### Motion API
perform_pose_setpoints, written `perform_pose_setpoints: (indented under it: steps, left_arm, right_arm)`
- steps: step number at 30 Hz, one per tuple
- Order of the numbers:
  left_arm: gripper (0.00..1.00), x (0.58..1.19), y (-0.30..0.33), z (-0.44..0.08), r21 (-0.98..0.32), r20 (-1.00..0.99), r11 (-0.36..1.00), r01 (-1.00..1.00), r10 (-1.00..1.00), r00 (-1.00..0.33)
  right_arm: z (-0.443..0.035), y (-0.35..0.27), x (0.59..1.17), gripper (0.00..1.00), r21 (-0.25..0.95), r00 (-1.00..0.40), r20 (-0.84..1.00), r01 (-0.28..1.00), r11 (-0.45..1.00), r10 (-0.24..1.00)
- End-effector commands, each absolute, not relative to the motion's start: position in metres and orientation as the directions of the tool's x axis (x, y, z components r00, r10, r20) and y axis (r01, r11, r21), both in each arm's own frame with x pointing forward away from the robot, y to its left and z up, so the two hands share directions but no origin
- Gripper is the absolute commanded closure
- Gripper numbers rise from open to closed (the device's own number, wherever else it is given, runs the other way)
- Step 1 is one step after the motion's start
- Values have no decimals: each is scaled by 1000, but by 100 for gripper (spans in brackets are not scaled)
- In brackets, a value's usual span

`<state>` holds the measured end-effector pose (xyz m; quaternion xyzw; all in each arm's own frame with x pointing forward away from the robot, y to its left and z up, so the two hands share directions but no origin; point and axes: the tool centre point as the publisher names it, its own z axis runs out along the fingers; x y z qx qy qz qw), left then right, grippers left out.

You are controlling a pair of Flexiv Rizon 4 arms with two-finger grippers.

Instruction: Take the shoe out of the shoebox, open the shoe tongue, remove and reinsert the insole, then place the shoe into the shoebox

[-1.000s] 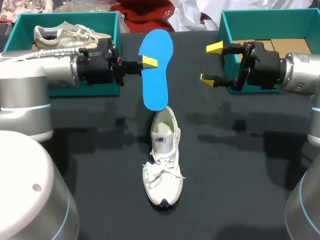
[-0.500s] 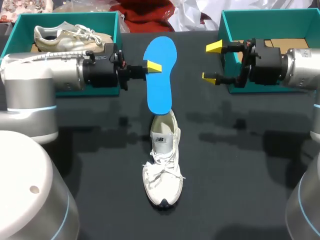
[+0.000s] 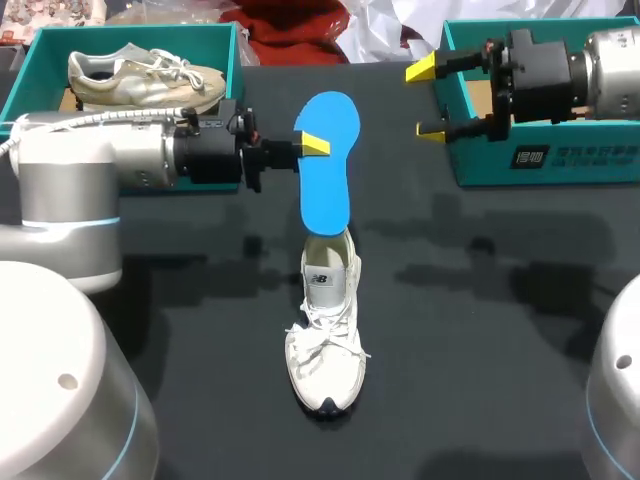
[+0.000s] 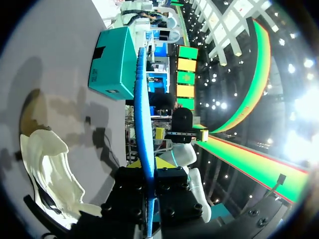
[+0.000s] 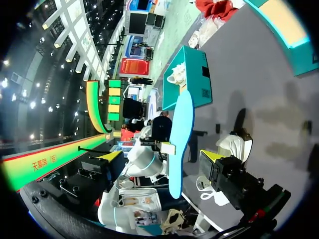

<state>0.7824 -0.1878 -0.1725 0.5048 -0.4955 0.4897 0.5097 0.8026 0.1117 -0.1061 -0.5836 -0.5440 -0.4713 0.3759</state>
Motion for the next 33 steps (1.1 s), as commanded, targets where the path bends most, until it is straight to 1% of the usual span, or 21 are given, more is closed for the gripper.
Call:
perform_pose_setpoints:
  steps: [1,12,17,24,33]
  left_arm:
    - [100,783,-190,-173,28,1000,10,-1000,-1,28]
    - [100,783,-190,-173,28,1000,10,-1000,-1,28]
    - [100,783,-190,-173,28,1000,10,-1000,-1,28]
    - [100,783,-190,-173,28,1000,10,-1000,-1,28]
    - [100,783,-190,-173,28,1000,10,-1000,-1,28]
  right_arm:
    - [-94,113,797,0,79,-7,890,987,-140,457]
    - [-71,127,787,0,148,2,706,977,-151,708]
    - [-63,141,785,0,140,20,601,981,-130,799]
    - [-52,166,784,0,135,-3,464,988,-68,886]
    - [-45,199,777,0,163,-18,304,986,-33,953]
